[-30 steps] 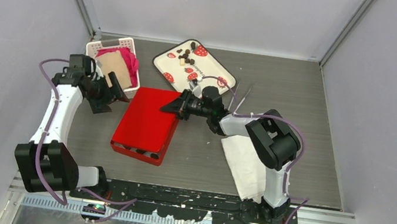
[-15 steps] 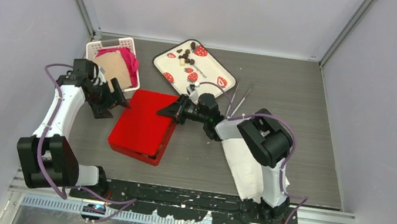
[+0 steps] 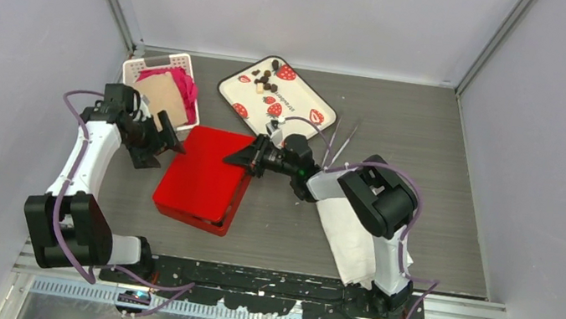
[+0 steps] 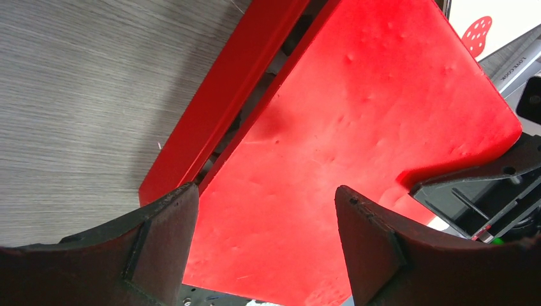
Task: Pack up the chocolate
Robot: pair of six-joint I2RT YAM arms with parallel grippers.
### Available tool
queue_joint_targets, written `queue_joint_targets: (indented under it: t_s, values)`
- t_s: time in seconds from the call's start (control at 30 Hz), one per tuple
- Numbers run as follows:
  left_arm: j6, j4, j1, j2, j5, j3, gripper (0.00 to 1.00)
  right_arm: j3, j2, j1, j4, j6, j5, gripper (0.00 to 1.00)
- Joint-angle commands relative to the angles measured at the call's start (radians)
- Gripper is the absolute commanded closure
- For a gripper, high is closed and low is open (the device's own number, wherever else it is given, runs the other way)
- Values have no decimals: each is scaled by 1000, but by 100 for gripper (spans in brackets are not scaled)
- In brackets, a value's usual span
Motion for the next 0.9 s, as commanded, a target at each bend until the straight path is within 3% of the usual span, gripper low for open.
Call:
queue_joint_targets:
  t_s: [0.0,0.53,0.87]
  values:
    - [7,29,7,-1,-18,2,22,46,3,11,87,-6,15,99]
    - [23,53,6,44,9,-69,24,0,25,11,110,5,33,99]
    - [29,56,7,52,9,-87,27,3,-119,11,-221,-170,42,52]
